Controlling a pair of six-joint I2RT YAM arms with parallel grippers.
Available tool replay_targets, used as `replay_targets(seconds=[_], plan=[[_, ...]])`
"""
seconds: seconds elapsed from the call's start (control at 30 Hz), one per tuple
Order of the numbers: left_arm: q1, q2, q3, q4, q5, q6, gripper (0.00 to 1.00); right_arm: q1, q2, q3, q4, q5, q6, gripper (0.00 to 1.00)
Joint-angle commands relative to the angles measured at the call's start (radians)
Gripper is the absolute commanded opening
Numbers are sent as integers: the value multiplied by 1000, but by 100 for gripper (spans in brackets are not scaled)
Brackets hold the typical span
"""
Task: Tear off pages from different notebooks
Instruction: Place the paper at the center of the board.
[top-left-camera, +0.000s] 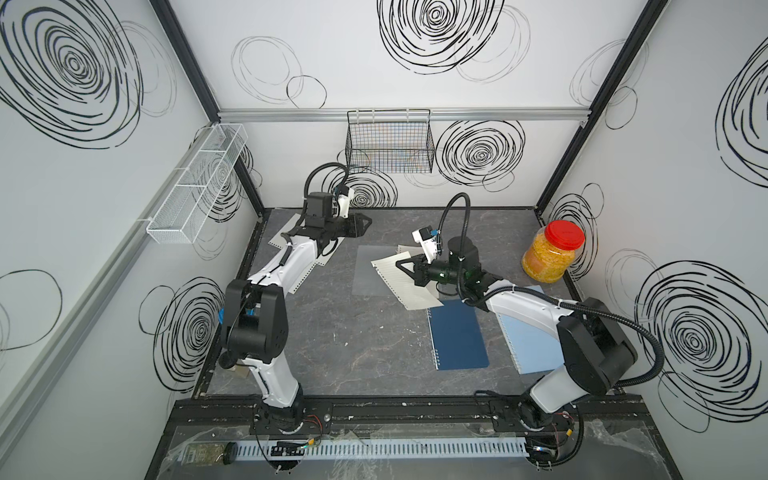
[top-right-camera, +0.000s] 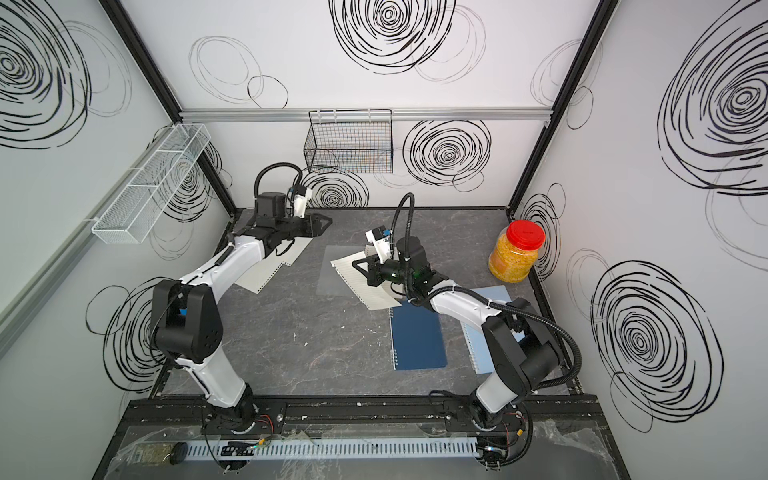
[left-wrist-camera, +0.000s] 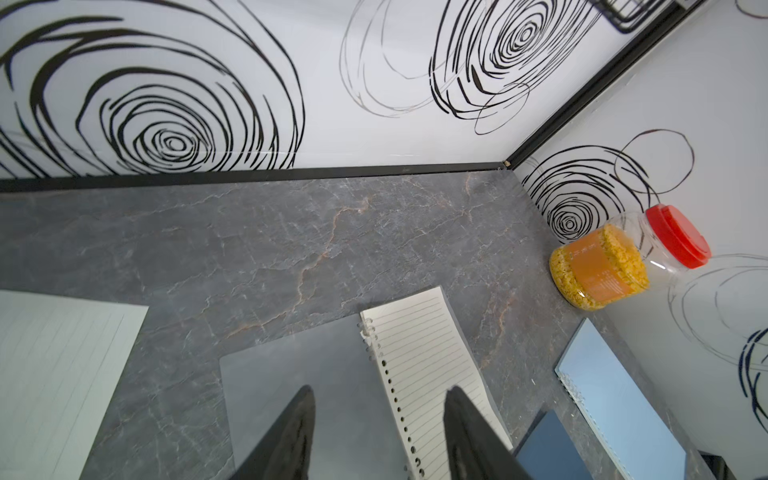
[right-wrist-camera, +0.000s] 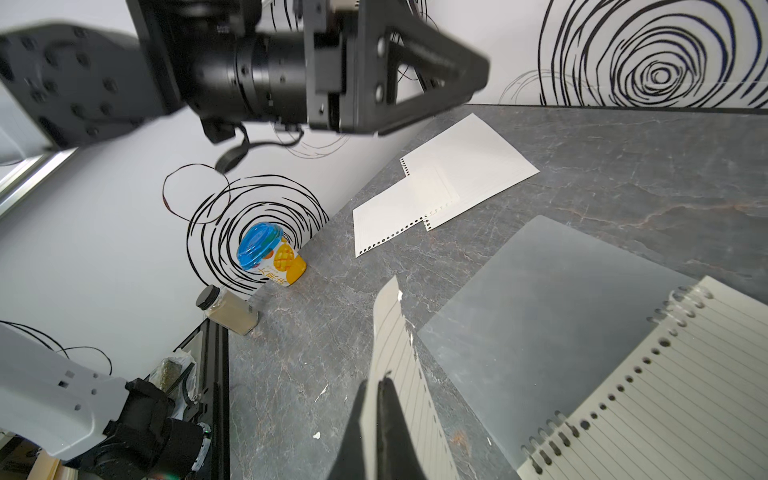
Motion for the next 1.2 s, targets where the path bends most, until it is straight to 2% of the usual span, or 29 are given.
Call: replay_targets(seconds=[0.0,0.1,0.23,0.6,1.03,1.17], plan=[[20,-92,-128,239,103,-41,54,-17,19,84,-36,-30,-8,0],[22,-157,-239,314,152,-18,54,-32,32,124,-47,-43,-10,0],[20,-216,-358,449,235,-47,56,-48,48,173,-70,-61,-25,0],[-34,-227,-389,470,375,16,59,-66,44,214,-63,-98,-42,0],[-93,-186,-343,457,374,37,61,-86,38,204,83,-223,76,0],[-88,-184,-352,466,320,40,62,-103,33,190,136,-248,130,0]])
